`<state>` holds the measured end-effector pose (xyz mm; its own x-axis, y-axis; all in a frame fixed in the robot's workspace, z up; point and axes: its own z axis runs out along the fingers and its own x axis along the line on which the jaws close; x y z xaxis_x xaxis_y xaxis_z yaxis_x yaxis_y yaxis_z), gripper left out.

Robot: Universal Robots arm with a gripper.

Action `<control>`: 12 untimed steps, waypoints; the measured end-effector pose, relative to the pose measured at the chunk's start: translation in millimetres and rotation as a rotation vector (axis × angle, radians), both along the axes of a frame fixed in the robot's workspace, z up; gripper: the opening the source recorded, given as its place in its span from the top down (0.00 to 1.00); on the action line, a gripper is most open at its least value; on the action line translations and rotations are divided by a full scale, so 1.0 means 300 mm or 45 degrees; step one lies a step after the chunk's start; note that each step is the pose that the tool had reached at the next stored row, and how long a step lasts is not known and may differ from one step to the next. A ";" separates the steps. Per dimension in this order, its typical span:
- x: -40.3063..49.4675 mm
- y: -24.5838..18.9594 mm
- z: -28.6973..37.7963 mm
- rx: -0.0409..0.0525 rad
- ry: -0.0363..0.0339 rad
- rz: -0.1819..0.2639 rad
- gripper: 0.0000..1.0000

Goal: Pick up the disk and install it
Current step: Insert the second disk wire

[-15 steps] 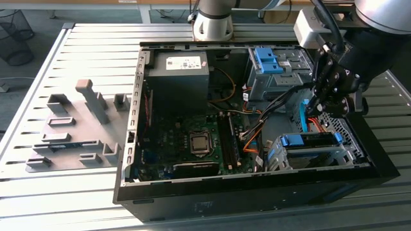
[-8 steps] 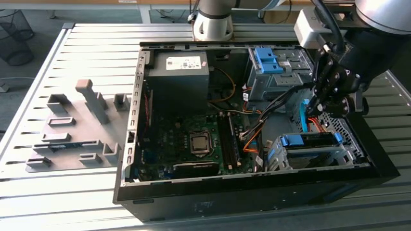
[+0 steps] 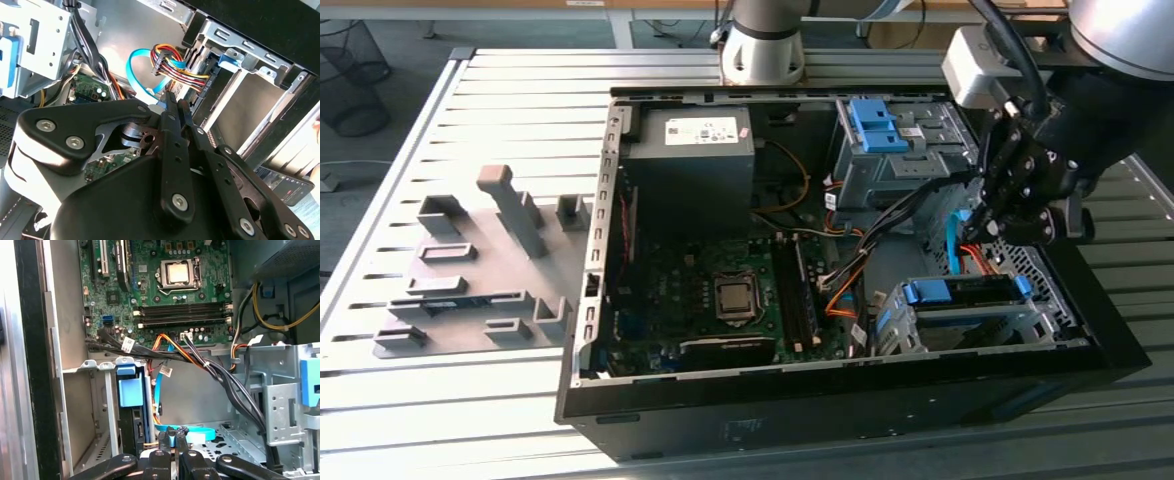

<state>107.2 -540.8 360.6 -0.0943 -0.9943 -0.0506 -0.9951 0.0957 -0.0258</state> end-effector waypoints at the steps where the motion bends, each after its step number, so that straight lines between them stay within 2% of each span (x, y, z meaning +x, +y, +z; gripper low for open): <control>1: 0.000 -0.002 -0.003 -0.003 0.0000 0.000 0.84; 3: 0.000 -0.007 -0.008 -0.012 0.0000 0.000 0.84; 4: 0.000 -0.009 -0.009 -0.021 0.0000 0.000 0.84; 8: 0.000 -0.010 -0.011 -0.098 0.0001 0.000 0.84; 9: 0.000 -0.010 -0.012 -0.103 0.0001 0.000 0.84; 12: 0.001 -0.010 -0.015 -0.102 0.0002 -0.003 0.84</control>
